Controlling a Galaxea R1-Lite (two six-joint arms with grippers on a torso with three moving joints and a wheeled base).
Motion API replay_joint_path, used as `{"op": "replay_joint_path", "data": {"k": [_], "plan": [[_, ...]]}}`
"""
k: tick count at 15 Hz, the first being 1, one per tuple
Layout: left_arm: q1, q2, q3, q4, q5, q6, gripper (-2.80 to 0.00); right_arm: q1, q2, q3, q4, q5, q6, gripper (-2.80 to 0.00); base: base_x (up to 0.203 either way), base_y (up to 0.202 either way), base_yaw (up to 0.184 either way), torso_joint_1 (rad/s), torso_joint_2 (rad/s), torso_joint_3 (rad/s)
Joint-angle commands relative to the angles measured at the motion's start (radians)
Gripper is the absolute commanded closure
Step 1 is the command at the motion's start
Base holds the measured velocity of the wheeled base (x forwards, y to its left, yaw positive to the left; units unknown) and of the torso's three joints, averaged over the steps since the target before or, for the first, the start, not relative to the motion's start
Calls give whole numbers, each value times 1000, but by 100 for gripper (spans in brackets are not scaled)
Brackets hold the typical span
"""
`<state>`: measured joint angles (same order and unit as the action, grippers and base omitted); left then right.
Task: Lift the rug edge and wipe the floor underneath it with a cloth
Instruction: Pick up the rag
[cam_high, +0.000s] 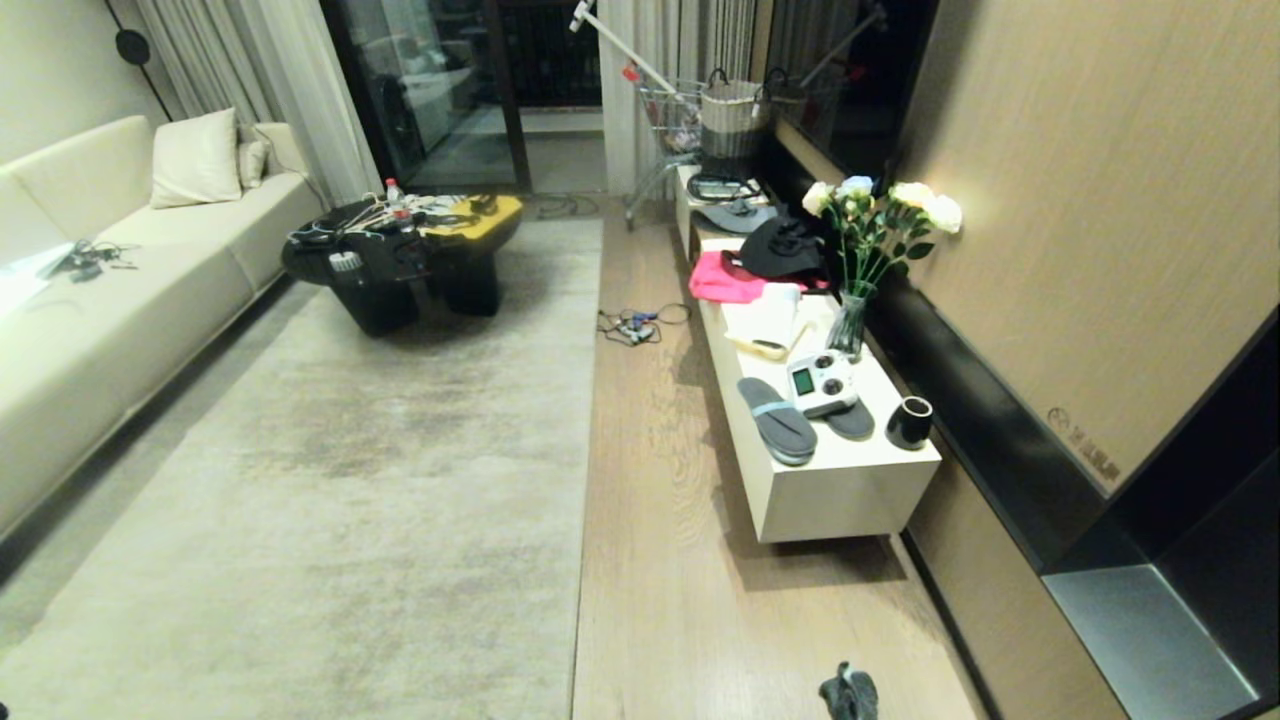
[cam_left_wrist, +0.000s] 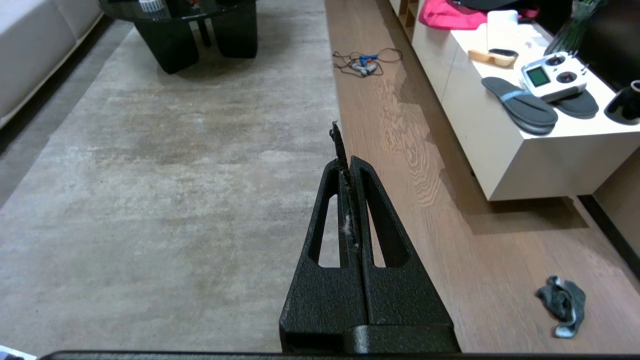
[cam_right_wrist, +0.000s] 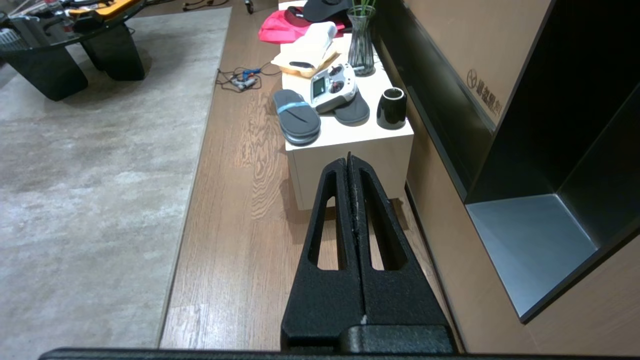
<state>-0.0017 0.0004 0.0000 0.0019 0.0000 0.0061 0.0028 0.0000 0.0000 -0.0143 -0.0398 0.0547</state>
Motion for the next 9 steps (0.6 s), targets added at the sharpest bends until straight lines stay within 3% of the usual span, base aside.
{"op": "replay_joint_path", "data": {"k": [1,9], "plan": [[0,0,0,0,0,0,0,0,2,0,0,0,-3,0,0,0,0,-135,381,228],[0,0,0,0,0,0,0,0,2,0,0,0,1,0,0,0,0,-181,513,331]]}}
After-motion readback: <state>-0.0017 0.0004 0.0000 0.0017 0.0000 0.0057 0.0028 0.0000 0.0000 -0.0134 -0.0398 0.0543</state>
